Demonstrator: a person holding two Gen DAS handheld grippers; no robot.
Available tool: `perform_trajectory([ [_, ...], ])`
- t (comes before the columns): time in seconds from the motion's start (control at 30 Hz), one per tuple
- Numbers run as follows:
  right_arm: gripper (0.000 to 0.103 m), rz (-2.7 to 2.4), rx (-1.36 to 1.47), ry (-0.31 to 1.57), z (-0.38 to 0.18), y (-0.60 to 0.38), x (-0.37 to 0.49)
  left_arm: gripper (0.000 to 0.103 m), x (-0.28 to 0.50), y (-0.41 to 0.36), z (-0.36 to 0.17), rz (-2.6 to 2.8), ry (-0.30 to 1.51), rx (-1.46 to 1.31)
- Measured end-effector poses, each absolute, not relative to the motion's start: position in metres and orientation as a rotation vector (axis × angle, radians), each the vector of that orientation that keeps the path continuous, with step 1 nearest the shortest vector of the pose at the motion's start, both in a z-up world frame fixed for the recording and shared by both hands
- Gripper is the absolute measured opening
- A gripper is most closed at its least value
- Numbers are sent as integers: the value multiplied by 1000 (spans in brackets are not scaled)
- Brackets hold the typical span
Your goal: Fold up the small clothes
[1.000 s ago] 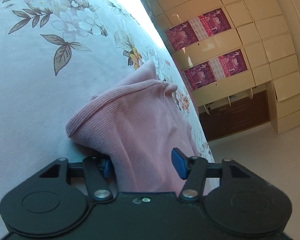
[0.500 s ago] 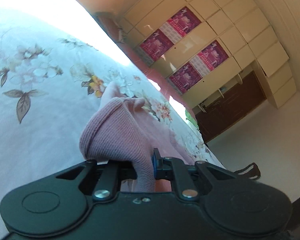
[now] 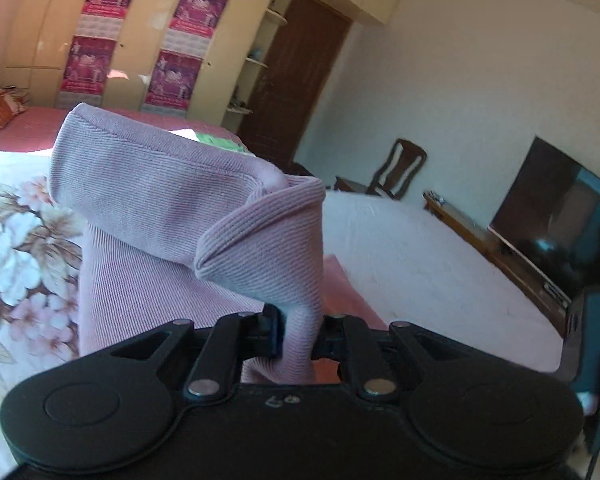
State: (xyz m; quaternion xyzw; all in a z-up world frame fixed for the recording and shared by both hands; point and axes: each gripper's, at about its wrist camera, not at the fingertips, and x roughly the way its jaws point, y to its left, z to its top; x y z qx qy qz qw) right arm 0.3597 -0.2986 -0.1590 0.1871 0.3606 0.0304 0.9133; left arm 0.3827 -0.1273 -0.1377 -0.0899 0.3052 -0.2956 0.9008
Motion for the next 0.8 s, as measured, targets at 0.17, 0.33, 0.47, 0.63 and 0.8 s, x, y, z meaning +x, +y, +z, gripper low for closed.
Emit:
perform_trajectory([
  [0.17,47,-2,500,745,-157,-350,346,17,375,-177,-174,-673,749,-3],
  [0.33,47,65,619,714,-143,-368,343,48,356,-174,-164,-741,744,88],
  [0.47,47,133,700,733,-144,-372,354,60,354,-138,-143,-684,686,-11],
  [0.63,47,162,754,809,-161,-368,376,60,380,-108,-138,-466,659,-58],
  [0.8,47,187,737,832,-172,-360,393,60,409,-90,-152,-365,712,-75],
])
